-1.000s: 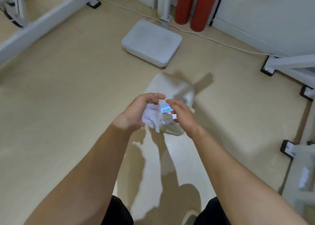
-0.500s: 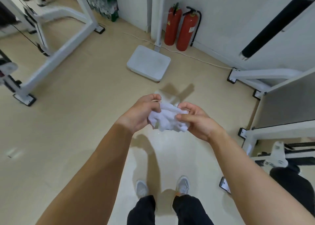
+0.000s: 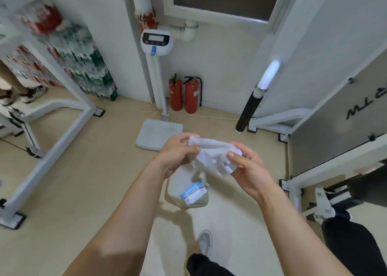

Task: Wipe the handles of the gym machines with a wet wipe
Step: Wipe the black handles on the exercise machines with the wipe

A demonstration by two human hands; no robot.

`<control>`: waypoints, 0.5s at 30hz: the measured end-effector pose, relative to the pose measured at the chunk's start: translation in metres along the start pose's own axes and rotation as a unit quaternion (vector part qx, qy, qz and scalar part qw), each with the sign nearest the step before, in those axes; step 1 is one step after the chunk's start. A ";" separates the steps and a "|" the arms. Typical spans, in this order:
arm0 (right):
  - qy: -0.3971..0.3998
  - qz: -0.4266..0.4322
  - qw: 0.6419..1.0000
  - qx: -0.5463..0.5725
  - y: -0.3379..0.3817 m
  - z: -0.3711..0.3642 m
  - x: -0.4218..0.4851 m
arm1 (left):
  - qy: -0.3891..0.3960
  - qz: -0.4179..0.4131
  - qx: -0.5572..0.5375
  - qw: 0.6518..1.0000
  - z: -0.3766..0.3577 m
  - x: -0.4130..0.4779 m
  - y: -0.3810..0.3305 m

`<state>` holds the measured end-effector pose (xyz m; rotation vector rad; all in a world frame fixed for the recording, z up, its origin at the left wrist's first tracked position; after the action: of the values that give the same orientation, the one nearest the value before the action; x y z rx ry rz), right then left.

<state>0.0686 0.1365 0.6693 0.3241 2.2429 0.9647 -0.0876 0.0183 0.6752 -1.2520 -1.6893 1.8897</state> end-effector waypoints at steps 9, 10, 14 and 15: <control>-0.092 0.123 0.983 0.101 0.089 0.023 0.003 | 0.032 -0.093 -0.004 0.995 -0.063 0.065 -0.077; -0.108 0.137 0.979 0.101 0.099 0.028 0.001 | 0.042 -0.099 0.002 0.994 -0.070 0.072 -0.084; -0.179 0.208 0.960 0.047 0.138 0.042 0.004 | 0.074 -0.106 0.018 0.991 -0.089 0.105 -0.101; -0.202 0.223 0.953 0.017 0.147 0.044 0.007 | 0.082 -0.111 0.029 0.990 -0.092 0.115 -0.105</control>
<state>0.0875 0.2663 0.7493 0.9844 1.8416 0.9758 -0.1148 0.1873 0.7336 -1.1125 -1.6023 1.6480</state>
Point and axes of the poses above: each hand's wrist, its own x-axis towards the middle knuckle, its own z-axis out of the back of the hand, y = z × x, the point moved 8 cm from there along x, towards the middle knuckle, and after that the axes turned 5 degrees about -z, right-handed, at the moved point
